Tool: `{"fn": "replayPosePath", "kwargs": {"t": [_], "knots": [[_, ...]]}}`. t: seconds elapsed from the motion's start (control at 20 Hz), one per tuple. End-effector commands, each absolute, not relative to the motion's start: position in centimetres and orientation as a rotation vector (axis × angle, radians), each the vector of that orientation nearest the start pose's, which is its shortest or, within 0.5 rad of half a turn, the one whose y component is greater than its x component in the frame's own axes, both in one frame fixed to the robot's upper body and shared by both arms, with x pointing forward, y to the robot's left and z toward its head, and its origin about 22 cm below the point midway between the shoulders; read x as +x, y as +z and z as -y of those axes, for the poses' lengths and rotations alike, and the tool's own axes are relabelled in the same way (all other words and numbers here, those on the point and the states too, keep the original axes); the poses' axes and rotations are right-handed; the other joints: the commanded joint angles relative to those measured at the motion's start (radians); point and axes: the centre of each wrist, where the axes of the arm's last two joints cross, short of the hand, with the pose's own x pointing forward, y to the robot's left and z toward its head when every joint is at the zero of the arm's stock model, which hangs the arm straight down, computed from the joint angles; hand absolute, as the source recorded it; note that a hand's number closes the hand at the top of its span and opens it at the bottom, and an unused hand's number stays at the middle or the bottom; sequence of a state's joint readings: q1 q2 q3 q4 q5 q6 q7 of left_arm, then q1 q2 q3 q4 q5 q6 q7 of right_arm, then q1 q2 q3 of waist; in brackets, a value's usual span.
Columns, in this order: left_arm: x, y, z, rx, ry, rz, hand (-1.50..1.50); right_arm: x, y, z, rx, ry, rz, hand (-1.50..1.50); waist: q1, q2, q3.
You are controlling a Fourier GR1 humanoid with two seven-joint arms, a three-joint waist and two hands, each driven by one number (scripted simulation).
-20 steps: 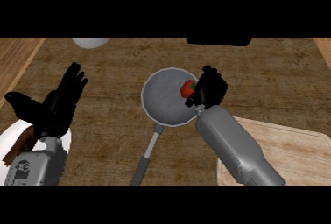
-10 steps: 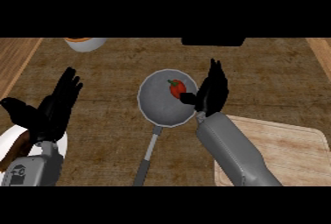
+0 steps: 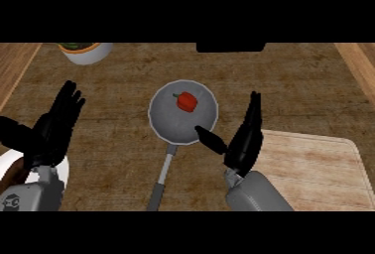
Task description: Pick the bell pepper from the cutting board and place it in the pan
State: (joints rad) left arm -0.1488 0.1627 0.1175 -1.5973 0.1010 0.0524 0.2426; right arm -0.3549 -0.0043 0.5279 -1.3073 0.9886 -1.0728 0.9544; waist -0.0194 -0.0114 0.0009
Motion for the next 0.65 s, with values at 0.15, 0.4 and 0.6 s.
{"fn": "replayPosePath", "kwargs": {"t": [0.15,0.4,0.6], "knots": [[26.5,5.7,-29.4,0.125,0.059,1.515,0.00,17.2,2.8,9.2,-0.734,-0.250,1.563,-1.50,-0.005,0.001,-0.001],[25.7,6.4,-26.6,0.108,0.070,1.498,0.00,13.2,1.8,9.3,-0.788,-0.262,1.572,-1.50,0.015,0.008,-0.001],[28.1,5.6,-27.0,0.116,0.057,1.517,0.00,12.5,0.6,8.7,-0.794,-0.261,1.559,-1.50,0.015,0.011,-0.001]]}}
